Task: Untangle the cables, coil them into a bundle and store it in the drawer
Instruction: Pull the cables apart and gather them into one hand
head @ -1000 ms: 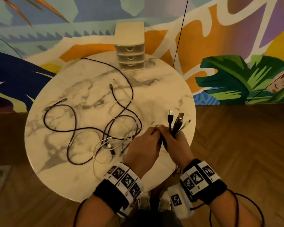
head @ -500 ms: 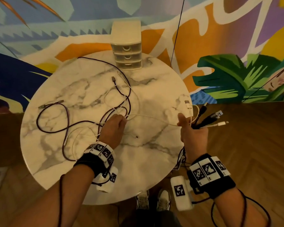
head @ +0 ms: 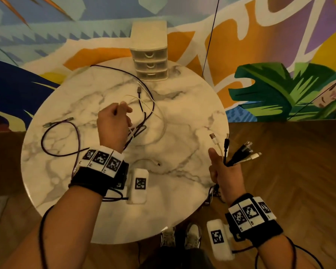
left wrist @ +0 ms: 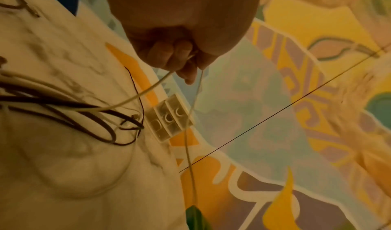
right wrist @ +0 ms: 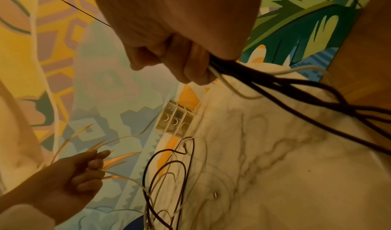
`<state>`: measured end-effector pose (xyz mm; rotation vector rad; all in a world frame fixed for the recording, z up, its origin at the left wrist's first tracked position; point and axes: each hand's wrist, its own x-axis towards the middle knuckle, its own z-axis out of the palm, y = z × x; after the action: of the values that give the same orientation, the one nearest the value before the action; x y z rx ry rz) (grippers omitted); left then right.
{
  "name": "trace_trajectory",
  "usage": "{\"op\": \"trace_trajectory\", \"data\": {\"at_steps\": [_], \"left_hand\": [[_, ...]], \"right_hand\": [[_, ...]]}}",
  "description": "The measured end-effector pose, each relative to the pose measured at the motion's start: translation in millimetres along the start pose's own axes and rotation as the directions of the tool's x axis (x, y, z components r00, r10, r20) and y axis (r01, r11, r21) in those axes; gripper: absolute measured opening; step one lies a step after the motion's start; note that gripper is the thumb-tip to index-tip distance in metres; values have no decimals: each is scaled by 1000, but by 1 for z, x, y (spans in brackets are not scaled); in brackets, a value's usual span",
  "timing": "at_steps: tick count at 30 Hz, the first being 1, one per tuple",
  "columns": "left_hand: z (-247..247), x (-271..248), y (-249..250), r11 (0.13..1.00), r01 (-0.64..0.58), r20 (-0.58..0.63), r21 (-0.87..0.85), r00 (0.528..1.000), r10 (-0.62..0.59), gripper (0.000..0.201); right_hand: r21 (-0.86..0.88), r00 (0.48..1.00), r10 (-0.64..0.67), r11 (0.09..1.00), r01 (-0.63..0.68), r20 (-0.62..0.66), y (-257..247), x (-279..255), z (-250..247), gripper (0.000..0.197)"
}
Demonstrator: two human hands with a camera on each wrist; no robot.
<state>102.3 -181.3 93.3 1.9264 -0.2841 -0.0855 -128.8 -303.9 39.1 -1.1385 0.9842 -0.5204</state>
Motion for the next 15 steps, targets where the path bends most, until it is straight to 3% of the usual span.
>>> {"op": "trace_trajectory", "data": {"at_steps": [2, 4, 7, 9, 10, 12, 14, 15], "left_hand": [[5, -9, 10, 995, -65, 86, 73, 995, 59, 27], [16, -36, 18, 961, -221, 288, 166, 943, 167, 19], [26, -83, 23, 758, -530, 595, 380, 768, 238, 21], [29, -106, 16, 656, -652, 714, 381, 658, 239, 20], [31, -114, 13, 662, -663, 738, 350, 631, 241, 17], [36, -126, -4, 764, -576, 716, 290, 661, 227, 21], [36, -132, -33, 903, -337, 685, 267, 725, 67, 23], [32, -131, -52, 933, -216, 681, 288, 731, -41, 20]], "right_hand": [[89, 996, 27, 995, -35, 88, -1, -2, 4, 47], [116, 981, 46, 991, -69, 189, -1, -6, 11, 56], [141, 961, 41, 987, -82, 272, -5, -13, 24, 53], [97, 951, 42, 992, -75, 306, -9, -14, 30, 51], [49, 946, 33, 997, -52, 323, -11, -14, 32, 49], [-45, 945, 14, 999, 0, 327, -13, -12, 32, 44], [-59, 954, -18, 998, 37, 299, -14, -10, 30, 45], [-30, 962, -38, 998, 47, 270, -15, -10, 29, 47]]}}
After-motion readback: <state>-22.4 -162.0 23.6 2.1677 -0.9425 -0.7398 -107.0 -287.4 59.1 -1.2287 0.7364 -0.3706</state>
